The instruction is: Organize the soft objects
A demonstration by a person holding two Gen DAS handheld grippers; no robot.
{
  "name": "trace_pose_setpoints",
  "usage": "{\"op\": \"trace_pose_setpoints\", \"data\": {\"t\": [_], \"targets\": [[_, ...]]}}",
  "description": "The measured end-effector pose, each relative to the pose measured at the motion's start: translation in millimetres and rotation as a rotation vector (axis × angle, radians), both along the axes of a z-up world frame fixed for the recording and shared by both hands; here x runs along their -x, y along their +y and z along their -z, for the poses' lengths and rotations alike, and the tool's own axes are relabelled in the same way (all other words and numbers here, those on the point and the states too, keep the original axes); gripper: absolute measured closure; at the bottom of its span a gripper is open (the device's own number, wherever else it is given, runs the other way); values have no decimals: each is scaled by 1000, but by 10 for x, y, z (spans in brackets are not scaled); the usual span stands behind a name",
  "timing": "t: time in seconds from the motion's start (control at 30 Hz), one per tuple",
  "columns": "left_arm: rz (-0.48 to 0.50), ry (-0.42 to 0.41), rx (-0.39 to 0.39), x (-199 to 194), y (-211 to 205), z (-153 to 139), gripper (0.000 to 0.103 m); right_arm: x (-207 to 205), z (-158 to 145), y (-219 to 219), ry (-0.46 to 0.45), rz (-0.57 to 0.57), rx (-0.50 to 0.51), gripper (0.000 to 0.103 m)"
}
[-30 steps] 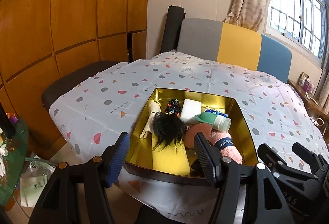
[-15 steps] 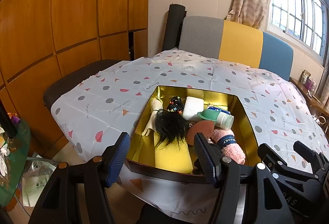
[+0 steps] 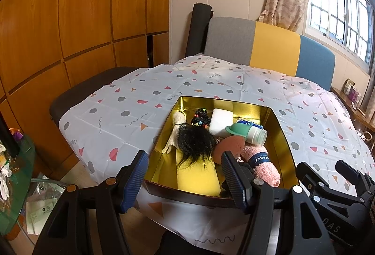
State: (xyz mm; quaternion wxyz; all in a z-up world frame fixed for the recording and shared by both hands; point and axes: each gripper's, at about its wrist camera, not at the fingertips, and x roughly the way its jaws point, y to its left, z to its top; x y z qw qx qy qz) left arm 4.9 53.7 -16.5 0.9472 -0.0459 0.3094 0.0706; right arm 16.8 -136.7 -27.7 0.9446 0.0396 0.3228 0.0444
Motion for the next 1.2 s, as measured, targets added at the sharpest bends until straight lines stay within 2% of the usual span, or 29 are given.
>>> {"op": "trace_pose_setpoints", "data": {"t": [1.2], "targets": [[-1,5,-3,18,7,18,38,15,-42,33,-9,2,4,0]]}}
